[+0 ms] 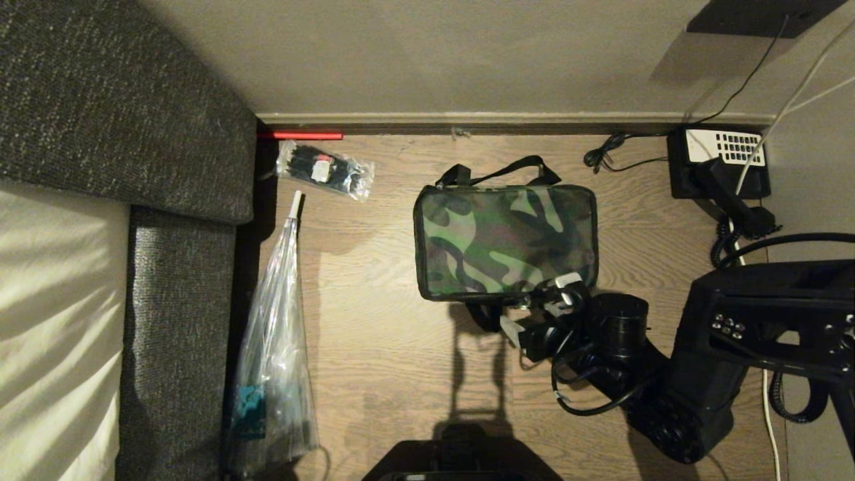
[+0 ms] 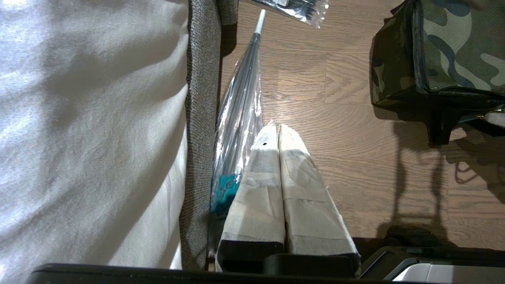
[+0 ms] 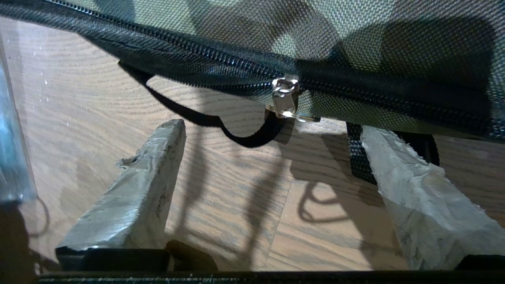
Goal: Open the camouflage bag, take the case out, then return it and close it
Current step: Open the top of the storage box
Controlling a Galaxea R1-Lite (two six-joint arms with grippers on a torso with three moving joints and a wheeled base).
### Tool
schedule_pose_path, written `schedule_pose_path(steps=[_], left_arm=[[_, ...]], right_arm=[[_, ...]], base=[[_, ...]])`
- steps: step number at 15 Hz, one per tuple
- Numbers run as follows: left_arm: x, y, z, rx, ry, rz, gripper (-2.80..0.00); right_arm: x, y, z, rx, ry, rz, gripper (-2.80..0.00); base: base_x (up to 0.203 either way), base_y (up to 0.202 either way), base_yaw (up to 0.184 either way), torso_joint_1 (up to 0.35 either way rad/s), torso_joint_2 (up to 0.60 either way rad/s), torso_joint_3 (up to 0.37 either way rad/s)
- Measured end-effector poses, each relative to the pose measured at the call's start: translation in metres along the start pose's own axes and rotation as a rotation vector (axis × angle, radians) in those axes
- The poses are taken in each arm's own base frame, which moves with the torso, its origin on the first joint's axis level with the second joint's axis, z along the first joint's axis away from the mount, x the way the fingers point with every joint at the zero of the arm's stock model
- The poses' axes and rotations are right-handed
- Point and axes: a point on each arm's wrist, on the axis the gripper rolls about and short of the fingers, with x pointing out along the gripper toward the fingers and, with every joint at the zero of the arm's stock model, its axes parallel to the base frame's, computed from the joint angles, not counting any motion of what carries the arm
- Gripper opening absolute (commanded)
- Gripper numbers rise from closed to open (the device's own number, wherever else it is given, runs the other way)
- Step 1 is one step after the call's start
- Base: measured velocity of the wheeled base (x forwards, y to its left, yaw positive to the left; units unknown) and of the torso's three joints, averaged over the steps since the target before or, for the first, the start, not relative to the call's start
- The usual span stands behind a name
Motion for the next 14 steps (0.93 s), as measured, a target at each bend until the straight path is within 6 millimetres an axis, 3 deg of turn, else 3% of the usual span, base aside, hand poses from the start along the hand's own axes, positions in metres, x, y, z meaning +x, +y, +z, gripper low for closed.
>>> schedule_pose_path(steps=[6,14], left_arm=[[0.000,0.000,0.000,0.000,0.000,0.000,-2.80],[0.000,0.000,0.000,0.000,0.000,0.000,-2.80]], right_arm=[[0.009,0.001,0.000,0.025,-0.048,-0.005,0.00],[-0.002,0.007,0.004,0.045,-0.040,0.023,0.00]], base=[[0.000,0.000,0.000,0.000,0.00,0.000],[0.000,0.000,0.000,0.000,0.00,0.000]])
